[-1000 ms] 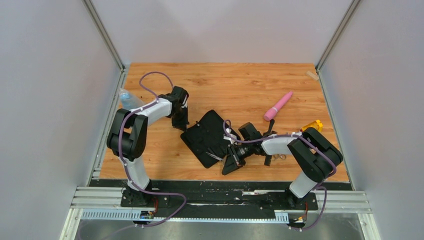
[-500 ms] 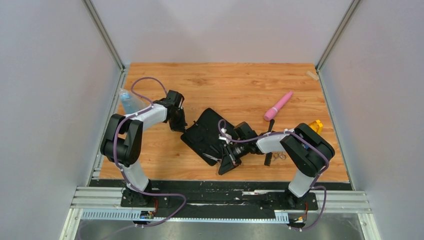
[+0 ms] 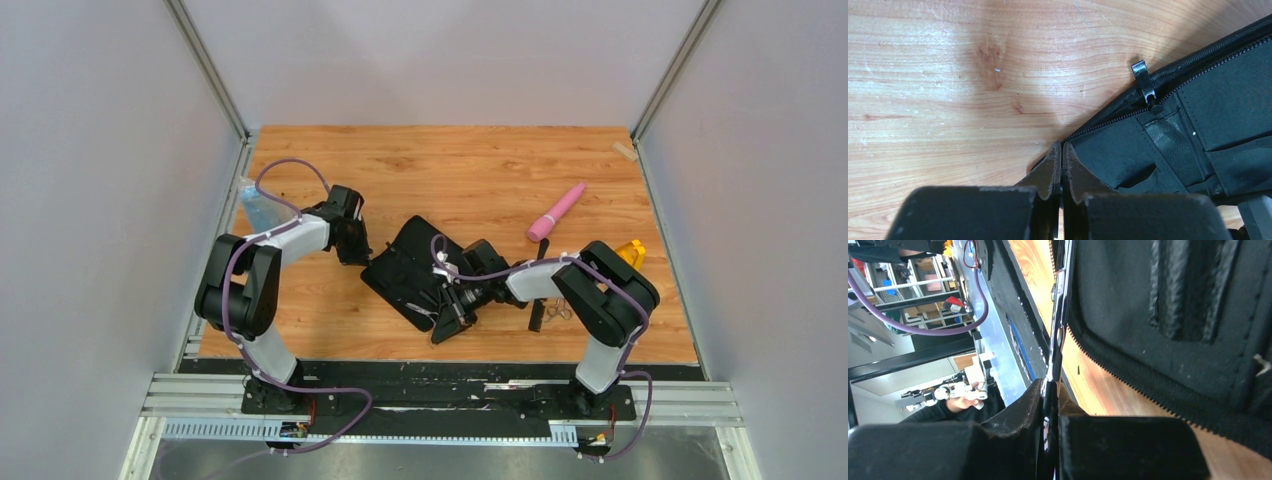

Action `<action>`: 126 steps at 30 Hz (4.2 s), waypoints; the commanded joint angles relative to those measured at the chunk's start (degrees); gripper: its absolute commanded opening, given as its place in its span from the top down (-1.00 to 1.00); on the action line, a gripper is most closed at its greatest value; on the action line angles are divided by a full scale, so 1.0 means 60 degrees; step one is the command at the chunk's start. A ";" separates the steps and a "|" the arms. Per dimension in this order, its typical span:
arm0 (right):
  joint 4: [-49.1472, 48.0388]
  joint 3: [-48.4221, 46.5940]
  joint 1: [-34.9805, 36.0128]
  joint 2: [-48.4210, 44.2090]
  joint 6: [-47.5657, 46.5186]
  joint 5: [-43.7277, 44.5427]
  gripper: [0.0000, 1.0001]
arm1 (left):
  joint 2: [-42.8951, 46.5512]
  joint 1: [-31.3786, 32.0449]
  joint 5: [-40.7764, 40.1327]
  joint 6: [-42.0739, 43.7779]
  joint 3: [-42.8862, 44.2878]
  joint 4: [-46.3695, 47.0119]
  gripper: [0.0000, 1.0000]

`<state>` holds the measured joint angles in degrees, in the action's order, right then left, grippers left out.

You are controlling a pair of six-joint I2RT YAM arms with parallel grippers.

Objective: Sort the hair-cutting tools

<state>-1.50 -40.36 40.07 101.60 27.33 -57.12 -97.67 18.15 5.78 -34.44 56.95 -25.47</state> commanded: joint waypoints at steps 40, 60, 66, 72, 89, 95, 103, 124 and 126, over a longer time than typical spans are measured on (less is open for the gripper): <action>0.4793 -0.1074 0.0310 -0.2659 0.0221 0.7391 0.13 | 0.0165 0.0036 -0.0364 0.0540 -0.0389 -0.1272 0.99; 0.5085 -0.2749 0.0665 -0.1332 -0.1553 0.8246 0.68 | 0.0080 0.0052 -0.0378 0.1166 -0.0293 -0.1314 0.99; 0.5780 -0.3112 0.0821 -0.0916 -0.2481 0.9385 0.73 | 0.0037 0.0051 -0.0661 0.1180 -0.0182 -0.1474 0.99; 0.6207 -0.3009 0.0754 -0.1174 -0.1992 1.0642 0.80 | 0.0023 0.0051 -0.0941 0.0935 -0.0124 -0.1631 1.00; 0.5898 -0.3308 0.1535 -0.1915 0.2767 1.0036 0.30 | 0.0062 0.0051 -0.0622 0.0597 -0.0287 -0.1482 1.00; 0.5190 -0.3258 0.1623 -0.1404 0.3288 0.9808 0.32 | 0.0033 0.0040 -0.0544 0.0558 -0.0292 -0.1482 1.00; 0.4954 -0.3301 0.1640 -0.0656 0.3479 0.9679 0.37 | 0.0004 0.0051 -0.0470 0.0556 -0.0278 -0.1438 1.00; 0.5727 -0.3152 0.1643 -0.0909 0.1364 1.0238 1.00 | 0.0057 0.0051 -0.0905 0.0708 -0.0249 -0.1570 1.00; 0.5750 -0.3062 0.1652 -0.1084 0.0814 1.0398 1.00 | 0.0038 0.0051 -0.0929 0.0718 -0.0248 -0.1570 1.00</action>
<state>30.96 -58.98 49.76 98.59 40.86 2.17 -96.14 18.65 4.14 -31.20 56.51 -30.24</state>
